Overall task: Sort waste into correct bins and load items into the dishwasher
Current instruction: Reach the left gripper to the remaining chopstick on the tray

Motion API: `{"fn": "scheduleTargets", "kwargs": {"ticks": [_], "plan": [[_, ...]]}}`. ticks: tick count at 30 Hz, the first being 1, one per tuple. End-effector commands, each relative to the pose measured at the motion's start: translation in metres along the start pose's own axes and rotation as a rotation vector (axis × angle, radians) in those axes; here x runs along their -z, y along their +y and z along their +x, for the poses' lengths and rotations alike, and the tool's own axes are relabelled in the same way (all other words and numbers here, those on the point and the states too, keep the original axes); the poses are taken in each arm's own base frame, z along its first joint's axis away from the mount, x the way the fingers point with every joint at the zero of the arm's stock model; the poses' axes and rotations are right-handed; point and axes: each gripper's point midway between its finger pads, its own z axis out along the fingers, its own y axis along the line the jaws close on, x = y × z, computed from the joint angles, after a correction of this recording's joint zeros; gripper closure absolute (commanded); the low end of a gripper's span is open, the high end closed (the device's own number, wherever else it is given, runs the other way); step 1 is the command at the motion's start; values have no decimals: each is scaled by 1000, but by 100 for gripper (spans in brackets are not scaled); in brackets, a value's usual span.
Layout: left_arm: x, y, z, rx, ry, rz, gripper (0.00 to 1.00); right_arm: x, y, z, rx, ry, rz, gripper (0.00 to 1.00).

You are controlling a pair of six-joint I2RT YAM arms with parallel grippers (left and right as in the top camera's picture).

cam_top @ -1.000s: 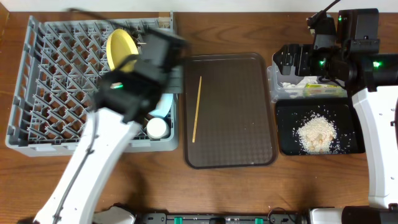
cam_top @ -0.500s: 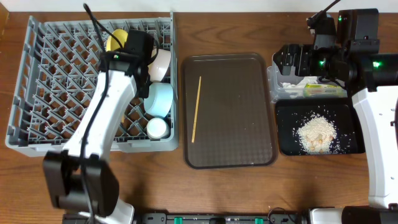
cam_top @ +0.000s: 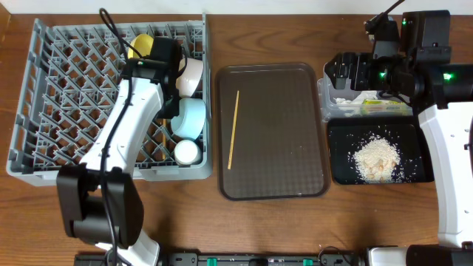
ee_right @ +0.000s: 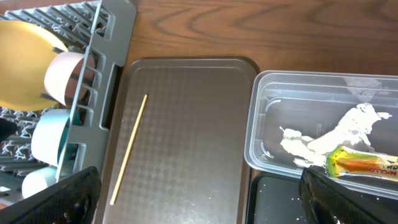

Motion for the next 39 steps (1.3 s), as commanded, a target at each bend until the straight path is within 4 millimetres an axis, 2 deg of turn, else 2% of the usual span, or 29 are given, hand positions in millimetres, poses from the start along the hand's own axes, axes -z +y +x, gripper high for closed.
{"fn": "scheduleTargets", "kwargs": {"ticks": [1, 4, 8, 12, 15, 18, 24, 27, 33, 39], "plan": [[68, -27, -23, 90, -170, 260, 65, 2, 1, -2, 6, -6, 0, 1], [110, -57, -26, 36, -278, 386, 64, 2, 1, -2, 7, -6, 0, 1], [128, -99, -15, -72, -304, 436, 64, 2, 1, -2, 7, -6, 0, 1], [115, -144, -1, -96, -223, 479, 64, 2, 1, -2, 6, -6, 0, 1], [91, -183, 5, -104, -109, 554, 64, 2, 1, -2, 7, -6, 0, 1], [67, -204, 9, -119, -18, 569, 64, 2, 1, -2, 7, -6, 0, 1], [14, -227, 23, -151, 101, 515, 64, 2, 1, -2, 7, -6, 0, 1], [-5, -232, 28, -157, 141, 496, 64, 2, 1, -2, 7, -6, 0, 1], [-24, -235, 36, -181, 179, 472, 64, 2, 1, -2, 7, -6, 0, 1], [-29, -232, 34, -206, 169, 454, 64, 2, 1, -2, 7, -6, 0, 1]]}}
